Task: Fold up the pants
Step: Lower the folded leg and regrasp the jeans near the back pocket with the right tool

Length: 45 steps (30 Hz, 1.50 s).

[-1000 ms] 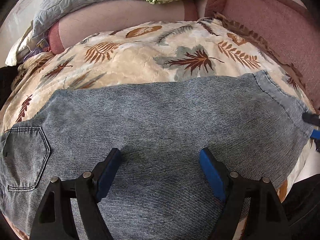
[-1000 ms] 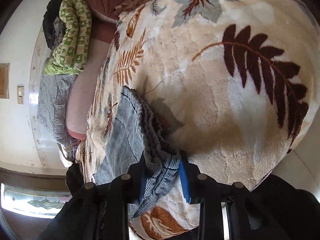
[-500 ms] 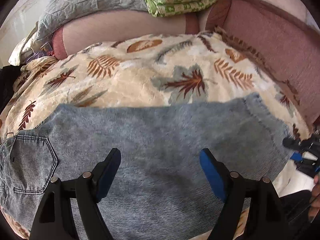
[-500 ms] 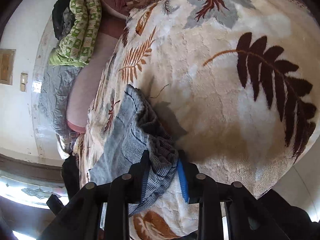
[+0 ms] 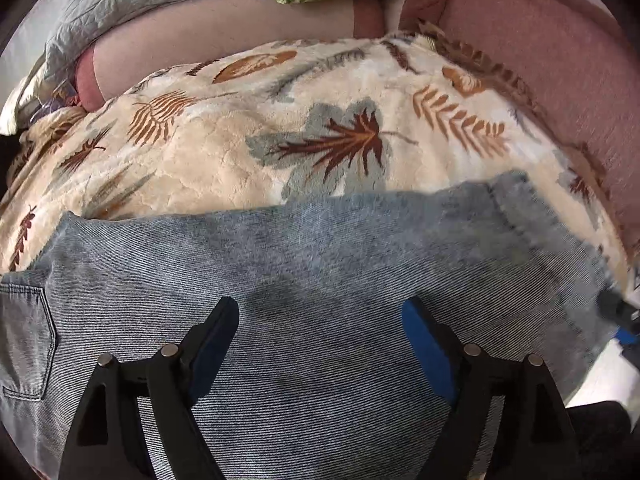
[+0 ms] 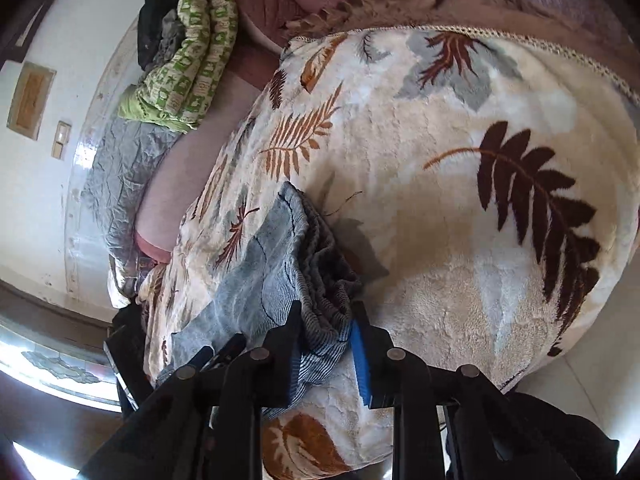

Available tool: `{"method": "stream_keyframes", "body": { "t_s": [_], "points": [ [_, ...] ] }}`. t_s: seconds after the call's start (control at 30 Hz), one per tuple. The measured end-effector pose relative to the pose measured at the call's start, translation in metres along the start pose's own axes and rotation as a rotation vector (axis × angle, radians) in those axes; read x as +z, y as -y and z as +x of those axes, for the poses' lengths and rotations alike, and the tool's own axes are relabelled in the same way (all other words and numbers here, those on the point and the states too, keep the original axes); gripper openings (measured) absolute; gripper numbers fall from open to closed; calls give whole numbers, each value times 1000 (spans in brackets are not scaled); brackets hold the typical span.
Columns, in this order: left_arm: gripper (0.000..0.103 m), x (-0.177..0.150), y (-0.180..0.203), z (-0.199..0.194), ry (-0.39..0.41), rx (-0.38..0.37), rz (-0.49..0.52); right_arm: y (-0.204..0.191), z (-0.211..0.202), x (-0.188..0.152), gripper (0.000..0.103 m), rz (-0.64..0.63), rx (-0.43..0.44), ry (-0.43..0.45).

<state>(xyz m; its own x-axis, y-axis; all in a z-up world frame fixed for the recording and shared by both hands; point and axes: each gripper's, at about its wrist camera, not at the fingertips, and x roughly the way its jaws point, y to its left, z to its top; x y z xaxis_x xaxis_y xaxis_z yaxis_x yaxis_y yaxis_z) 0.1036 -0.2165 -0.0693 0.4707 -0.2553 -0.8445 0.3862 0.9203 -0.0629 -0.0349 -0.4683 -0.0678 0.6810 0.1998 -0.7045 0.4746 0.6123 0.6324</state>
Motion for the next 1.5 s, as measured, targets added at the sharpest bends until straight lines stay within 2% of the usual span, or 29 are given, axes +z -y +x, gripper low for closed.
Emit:
{"method": "stream_keyframes", "body": {
  "t_s": [0.07, 0.1, 0.13, 0.17, 0.2, 0.23, 0.27, 0.33, 0.4, 0.47, 0.5, 0.53, 0.57, 0.6, 0.63, 0.7, 0.73, 0.8, 0.9, 0.97, 1.03, 1.07, 1.13, 1.2, 1.23, 1.3, 1.37, 1.43, 1.5],
  "points": [
    [84, 5, -2, -13, 64, -17, -32, 15, 15, 2, 28, 73, -17, -57],
    [84, 7, -2, -16, 80, 0, -33, 26, 18, 1, 30, 124, 24, -74],
    [84, 9, -3, -12, 69, 44, -27, 34, 17, 1, 33, 166, 74, -64],
    [84, 9, -3, 0, 21, 97, -14, 39, 17, 0, 34, 192, 105, -67],
    [84, 7, -3, 21, -78, 140, 17, 42, 16, 0, 35, 204, 120, -72],
    [88, 3, -2, 32, -99, 154, 43, 42, 17, 0, 38, 212, 131, -77],
    [92, 3, 0, 27, -51, 174, 63, 43, 17, 0, 41, 217, 139, -84],
    [91, 6, -1, 22, -66, 154, 56, 39, 17, 1, 45, 207, 134, -91],
    [91, 11, -8, 9, -35, 77, -3, 37, 17, 1, 49, 192, 130, -95],
    [91, 13, -12, -2, 19, 91, -31, 35, 18, 1, 49, 183, 119, -96],
    [91, 13, -12, 1, 16, 110, -27, 33, 19, 2, 49, 173, 113, -94],
    [91, 11, -11, 13, -39, 110, -8, 33, 20, 1, 49, 168, 108, -95],
    [92, 7, -9, 32, -133, 99, 22, 32, 21, 2, 49, 166, 104, -96],
    [93, 5, -9, 29, -74, 102, 37, 31, 22, 2, 48, 165, 96, -99],
    [92, 4, -10, 21, -47, 100, 25, 30, 21, 3, 48, 164, 90, -104],
    [91, 3, -17, 2, -20, 9, -21, 26, 16, 4, 49, 156, 74, -112],
    [91, 1, -22, -14, 34, -23, -29, 25, 11, 4, 52, 154, 52, -94],
    [91, -6, -36, -38, 116, 10, -41, 19, -1, 7, 56, 110, 27, -48],
    [91, -17, -71, -60, 132, -13, -89, 14, -6, 10, 61, 99, 12, -67],
    [91, -27, -101, -74, 157, 26, -132, 3, -22, 9, 61, 63, -26, 13],
    [91, -39, -139, -86, 181, 100, -217, -29, -33, 8, 62, -45, 20, 60],
    [91, -47, -156, -91, 197, 135, -255, -55, -30, 7, 62, -133, 56, 32],
    [91, -63, -186, -100, 217, 213, -319, -119, -5, -1, 62, -350, 105, -95],
    [91, -77, -211, -103, 223, 243, -382, -186, 30, -18, 62, -541, 162, -203],
    [91, -83, -222, -100, 200, 253, -409, -217, 52, -27, 62, -621, 172, -255],
    [91, -95, -241, -89, 146, 241, -450, -270, 102, -43, 62, -713, 177, -335],
    [91, -104, -246, -83, 119, 259, -436, -320, 154, -58, 58, -805, 170, -407],
    [91, -109, -245, -83, 119, 263, -413, -350, 201, -76, 58, -871, 135, -482],
    [91, -111, -243, -80, 112, 272, -383, -370, 242, -92, 53, -952, 78, -523]
  ]
}}
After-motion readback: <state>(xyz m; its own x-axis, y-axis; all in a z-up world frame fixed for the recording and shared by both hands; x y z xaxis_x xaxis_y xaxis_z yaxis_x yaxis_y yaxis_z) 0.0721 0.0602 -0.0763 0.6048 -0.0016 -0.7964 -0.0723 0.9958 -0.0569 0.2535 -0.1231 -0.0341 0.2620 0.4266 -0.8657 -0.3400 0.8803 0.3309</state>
